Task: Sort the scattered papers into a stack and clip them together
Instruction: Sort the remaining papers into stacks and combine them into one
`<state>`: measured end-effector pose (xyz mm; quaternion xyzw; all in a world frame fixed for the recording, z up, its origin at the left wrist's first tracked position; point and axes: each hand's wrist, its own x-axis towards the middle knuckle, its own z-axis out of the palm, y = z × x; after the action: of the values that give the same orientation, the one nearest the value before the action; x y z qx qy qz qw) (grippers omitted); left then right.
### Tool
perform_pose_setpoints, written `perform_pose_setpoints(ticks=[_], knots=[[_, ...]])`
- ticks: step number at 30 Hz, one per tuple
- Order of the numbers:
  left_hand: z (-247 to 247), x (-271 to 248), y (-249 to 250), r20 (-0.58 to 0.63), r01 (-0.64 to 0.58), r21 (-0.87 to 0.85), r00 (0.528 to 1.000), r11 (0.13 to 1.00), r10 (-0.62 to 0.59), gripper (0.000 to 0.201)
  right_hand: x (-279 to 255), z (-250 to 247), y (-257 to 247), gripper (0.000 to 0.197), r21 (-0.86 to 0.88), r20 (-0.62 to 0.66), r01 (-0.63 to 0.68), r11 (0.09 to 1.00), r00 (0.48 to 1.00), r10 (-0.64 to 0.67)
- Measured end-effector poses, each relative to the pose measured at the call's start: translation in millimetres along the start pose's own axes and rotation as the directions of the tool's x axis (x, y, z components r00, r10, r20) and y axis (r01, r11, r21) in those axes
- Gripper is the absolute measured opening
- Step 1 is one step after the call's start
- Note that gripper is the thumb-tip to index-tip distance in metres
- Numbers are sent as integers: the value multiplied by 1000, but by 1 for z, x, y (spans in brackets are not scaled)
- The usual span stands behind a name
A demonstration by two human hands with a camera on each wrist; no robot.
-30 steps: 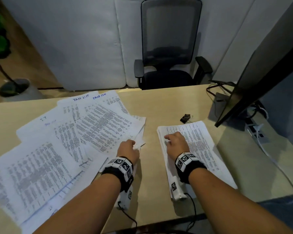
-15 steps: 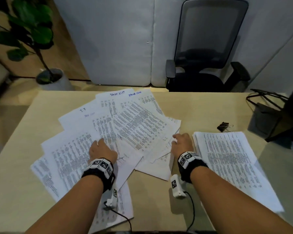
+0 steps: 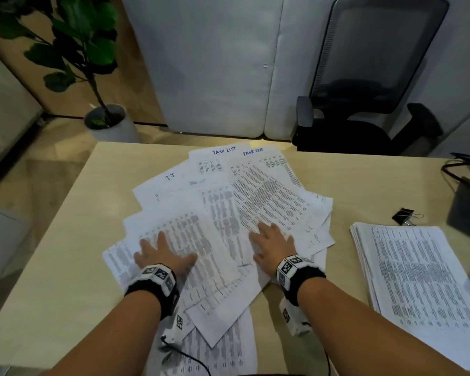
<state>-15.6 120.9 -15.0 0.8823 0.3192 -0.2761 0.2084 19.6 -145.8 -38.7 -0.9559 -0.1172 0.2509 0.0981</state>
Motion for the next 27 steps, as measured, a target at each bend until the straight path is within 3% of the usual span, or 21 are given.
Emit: perform_pose_setpoints(ticks=[3, 5, 8, 11, 13, 15, 17, 18, 19, 21, 23, 27], knots=[[5, 3, 19, 51, -138, 98, 990, 986, 134, 104, 1, -6, 17, 50, 66, -51, -60, 996, 997, 63], [9, 2, 27, 17, -187, 121, 982, 975, 186, 103, 2, -11, 28, 39, 118, -96, -87, 989, 991, 98], [8, 1, 30, -67, -81, 2, 994, 997, 81, 116, 5, -16, 37, 21, 94, -173, -124, 988, 975, 139], [2, 11, 27, -78, 1, -68, 997, 998, -7, 129, 5, -24, 28, 23, 1, -210, -189, 982, 960, 185], [-2, 18, 23, -103, 20, -96, 994, 995, -30, 129, 8, -23, 17, 24, 8, -257, -156, 988, 954, 153], [-1, 21, 20, -130, -31, -120, 991, 992, 15, 101, 11, -17, 2, 26, 124, -278, -62, 990, 956, 94], [2, 21, 16, -222, -160, -202, 968, 966, 114, 46, 14, -12, -12, 36, 290, -238, -14, 957, 967, 87], [3, 18, 15, -274, -215, -249, 951, 944, 144, 29, 15, -12, -18, 44, 381, -199, -29, 924, 973, 112], [3, 14, 15, -326, -266, -293, 931, 918, 165, 24, 17, -12, -23, 53, 468, -160, -57, 882, 976, 148], [3, 9, 16, -438, -308, -324, 887, 895, 147, 36, 22, -14, -27, 66, 608, -114, -101, 788, 970, 213], [-1, 2, 19, -478, -326, -335, 867, 884, 138, 39, 28, -16, -26, 74, 696, -91, -117, 708, 964, 249], [1, -1, 35, -384, -460, -657, 886, 597, 260, 21, 38, -16, -21, 79, 817, -59, -131, 562, 950, 306]])
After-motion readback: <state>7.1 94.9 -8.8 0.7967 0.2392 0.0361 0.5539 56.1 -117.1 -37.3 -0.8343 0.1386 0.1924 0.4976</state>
